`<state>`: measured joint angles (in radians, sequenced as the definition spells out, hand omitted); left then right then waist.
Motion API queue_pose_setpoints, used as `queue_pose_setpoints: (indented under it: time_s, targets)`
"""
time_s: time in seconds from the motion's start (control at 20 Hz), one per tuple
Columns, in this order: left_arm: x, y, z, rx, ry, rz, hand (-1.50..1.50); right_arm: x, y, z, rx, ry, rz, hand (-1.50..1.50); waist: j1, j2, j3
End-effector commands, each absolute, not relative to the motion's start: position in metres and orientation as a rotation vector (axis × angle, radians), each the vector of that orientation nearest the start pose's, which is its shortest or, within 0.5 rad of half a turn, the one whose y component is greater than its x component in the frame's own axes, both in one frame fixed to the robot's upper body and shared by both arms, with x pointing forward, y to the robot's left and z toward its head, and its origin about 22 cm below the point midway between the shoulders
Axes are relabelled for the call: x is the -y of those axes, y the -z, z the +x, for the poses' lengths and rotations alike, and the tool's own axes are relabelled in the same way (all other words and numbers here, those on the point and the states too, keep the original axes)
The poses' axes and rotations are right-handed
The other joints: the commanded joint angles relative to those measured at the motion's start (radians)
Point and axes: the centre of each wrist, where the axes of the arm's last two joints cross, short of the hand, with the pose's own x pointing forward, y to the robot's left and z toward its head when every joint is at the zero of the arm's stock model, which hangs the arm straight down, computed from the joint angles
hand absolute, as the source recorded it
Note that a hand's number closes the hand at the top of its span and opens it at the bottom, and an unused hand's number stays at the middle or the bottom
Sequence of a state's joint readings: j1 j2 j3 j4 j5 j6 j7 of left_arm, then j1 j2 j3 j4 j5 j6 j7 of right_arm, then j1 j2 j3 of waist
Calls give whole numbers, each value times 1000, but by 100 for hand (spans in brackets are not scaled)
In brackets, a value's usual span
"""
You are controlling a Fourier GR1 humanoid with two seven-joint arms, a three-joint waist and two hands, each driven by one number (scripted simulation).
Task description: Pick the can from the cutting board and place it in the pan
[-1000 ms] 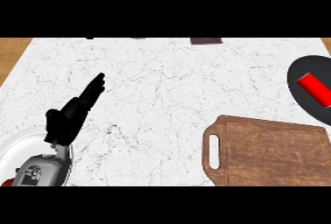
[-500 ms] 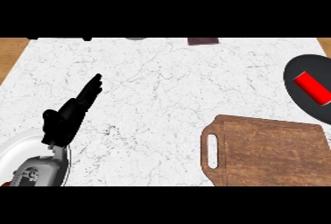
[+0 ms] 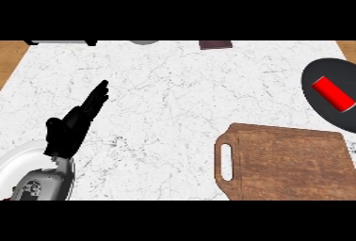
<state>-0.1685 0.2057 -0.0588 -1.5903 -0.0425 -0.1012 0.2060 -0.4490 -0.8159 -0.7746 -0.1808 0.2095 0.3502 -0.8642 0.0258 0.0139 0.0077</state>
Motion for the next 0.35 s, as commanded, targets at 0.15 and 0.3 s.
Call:
queue_pose_setpoints:
  time_s: [0.15,0.3]
  targets:
    - [-251,-49,282,1518,364,96,0,566,12,173,1834,88,-473,-150,-15,-4,-1]
    - [-236,-60,279,1501,363,85,0,560,19,177,1811,103,-503,-150,-7,-6,-1]
